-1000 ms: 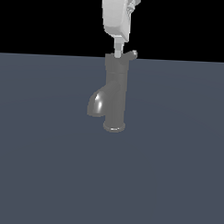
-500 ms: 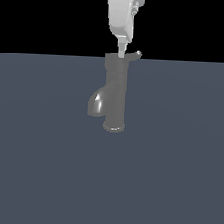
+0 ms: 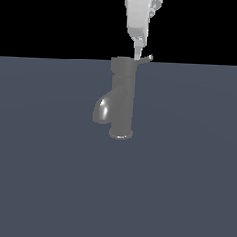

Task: Turn on the faucet by rotating a designated handle.

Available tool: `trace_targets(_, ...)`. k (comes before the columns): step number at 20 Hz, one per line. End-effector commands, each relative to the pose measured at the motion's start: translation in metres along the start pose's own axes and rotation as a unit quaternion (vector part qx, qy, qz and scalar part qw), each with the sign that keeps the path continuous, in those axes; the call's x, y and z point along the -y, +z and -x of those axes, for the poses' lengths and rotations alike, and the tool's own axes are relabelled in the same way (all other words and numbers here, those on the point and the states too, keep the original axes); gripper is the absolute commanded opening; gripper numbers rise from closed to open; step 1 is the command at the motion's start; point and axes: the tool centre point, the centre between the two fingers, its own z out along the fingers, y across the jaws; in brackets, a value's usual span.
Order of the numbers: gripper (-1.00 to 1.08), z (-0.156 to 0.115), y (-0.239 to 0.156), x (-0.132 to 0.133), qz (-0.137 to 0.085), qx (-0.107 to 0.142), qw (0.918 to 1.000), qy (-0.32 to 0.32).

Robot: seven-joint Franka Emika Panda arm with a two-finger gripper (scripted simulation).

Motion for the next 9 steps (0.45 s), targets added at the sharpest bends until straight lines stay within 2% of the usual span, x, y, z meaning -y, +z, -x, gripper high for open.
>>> trace_targets(1, -1.0, -0.022, -0.002, 0.033, -0.027, 0.0, 0.9995, 0.019)
trace_targets(9, -1.0, -0.04, -0.003, 0.051, -0.028, -0.001, 0.9992, 0.03)
